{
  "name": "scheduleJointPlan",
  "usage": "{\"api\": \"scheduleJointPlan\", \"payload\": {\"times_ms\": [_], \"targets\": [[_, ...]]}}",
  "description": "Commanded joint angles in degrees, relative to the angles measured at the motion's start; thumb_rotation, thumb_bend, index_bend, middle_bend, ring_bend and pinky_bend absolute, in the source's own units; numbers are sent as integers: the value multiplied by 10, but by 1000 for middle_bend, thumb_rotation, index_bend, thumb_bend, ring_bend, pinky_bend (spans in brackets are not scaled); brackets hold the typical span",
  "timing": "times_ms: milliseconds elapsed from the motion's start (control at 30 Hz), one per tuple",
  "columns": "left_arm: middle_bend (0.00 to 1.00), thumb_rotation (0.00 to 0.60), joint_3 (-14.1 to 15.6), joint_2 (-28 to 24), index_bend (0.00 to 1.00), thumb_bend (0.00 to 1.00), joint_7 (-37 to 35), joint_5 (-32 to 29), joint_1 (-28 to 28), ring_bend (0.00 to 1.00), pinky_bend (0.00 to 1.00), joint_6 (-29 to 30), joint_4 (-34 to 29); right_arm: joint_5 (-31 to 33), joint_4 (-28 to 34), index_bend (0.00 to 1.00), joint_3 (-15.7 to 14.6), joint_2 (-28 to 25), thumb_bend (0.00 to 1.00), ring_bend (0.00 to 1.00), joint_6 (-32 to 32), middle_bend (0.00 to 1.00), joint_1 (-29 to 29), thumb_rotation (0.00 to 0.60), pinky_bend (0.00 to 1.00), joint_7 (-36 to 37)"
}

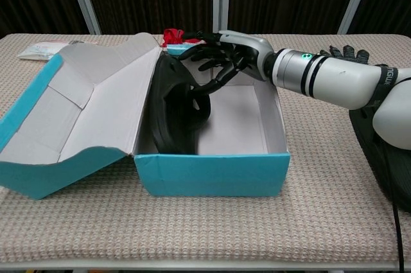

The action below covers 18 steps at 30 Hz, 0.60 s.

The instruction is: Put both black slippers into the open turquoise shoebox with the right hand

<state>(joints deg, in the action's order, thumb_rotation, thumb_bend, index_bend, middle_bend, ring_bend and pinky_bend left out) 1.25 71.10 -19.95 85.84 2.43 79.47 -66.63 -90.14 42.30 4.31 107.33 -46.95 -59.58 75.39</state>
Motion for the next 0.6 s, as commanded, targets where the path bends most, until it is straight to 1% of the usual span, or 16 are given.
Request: {"api": "scheduleJointPlan", "payload": {"times_ms": [33,200,300,400,500,567,600], "targets": [[82,600,1,-3,127,58,7,1,0,1,52,0,-8,-2,44,0,-7,-38,0,0,-8,126,9,600,117,-17],[83,600,1,-6,127,58,19,2,0,0,52,5,-23,6,117,0,-7,-95,0,0,-10,98,21,600,107,-17],[83,600,-1,-9,127,58,24,2,-2,0,52,11,-30,6,158,0,-2,-128,0,0,-37,98,33,600,104,-22],[82,600,-3,-11,127,58,27,-1,-4,0,52,15,-35,7,213,0,7,-177,0,0,-77,99,53,600,104,-34],[83,600,-4,-13,127,57,28,-1,-5,0,52,18,-39,12,273,0,13,-237,0,0,-112,103,78,600,104,-68],[82,600,-4,-14,127,57,29,1,-5,0,52,20,-41,29,314,0,14,-281,0,0,-120,108,98,600,104,-119],[82,600,-4,-14,127,58,29,2,-5,0,52,22,-42,46,337,0,15,-304,0,0,-118,111,110,600,104,-160]]}}
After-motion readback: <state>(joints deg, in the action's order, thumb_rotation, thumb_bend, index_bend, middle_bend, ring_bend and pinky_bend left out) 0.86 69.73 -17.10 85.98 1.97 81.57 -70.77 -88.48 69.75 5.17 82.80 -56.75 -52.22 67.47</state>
